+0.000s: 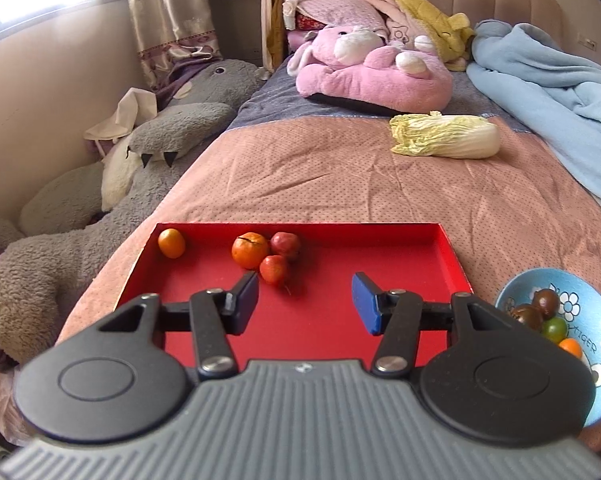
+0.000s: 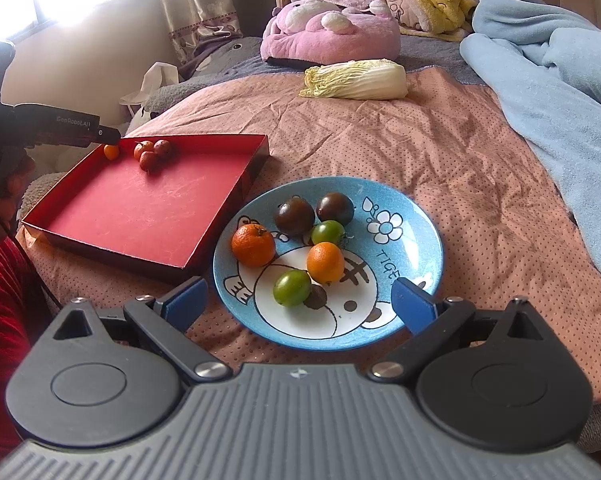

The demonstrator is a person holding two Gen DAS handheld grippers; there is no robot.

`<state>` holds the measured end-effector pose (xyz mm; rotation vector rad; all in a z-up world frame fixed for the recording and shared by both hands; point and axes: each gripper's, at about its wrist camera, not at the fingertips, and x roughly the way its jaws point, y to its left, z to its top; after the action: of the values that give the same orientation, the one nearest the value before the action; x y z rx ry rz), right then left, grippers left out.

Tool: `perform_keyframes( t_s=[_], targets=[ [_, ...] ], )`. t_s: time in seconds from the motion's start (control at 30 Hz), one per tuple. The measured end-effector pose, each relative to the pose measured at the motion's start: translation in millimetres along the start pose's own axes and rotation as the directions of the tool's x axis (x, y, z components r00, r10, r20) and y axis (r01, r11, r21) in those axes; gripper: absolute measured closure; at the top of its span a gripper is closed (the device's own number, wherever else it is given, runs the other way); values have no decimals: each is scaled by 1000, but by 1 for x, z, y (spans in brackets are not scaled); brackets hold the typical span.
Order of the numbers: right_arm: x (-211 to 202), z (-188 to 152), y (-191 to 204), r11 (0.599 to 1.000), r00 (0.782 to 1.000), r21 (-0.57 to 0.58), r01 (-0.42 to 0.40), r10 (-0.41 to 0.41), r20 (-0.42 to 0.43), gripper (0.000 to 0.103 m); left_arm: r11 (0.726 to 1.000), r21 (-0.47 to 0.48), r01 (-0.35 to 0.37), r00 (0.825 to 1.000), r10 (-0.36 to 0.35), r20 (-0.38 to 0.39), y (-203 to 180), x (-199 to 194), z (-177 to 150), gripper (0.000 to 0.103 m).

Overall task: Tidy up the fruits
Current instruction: 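Move both open tools back over the red tray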

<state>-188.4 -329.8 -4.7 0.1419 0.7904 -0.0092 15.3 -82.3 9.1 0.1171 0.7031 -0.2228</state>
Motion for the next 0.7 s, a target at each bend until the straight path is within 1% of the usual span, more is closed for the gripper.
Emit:
perform_keyframes(
  t_s=[0.2,0.4,0.53,0.7],
  targets=[
    [4,2,4,1000,1000,-6,-2,2,-8,3,998,-48,-46,999,46,-7,15,10,3,49],
    [6,4,6,1000,1000,-9,-3,3,-9,3,994,-73,-83,997,82,-8,28,17,10,49],
    [8,7,10,1000,1000,-11,-6,6,-10,3,992,-90,-90,996,90,-11,35,18,10,49],
    [13,14,21,1000,1000,-23,-20,20,-14,3,992,-95,-84,996,83,-12,40,16,8,49]
  ],
)
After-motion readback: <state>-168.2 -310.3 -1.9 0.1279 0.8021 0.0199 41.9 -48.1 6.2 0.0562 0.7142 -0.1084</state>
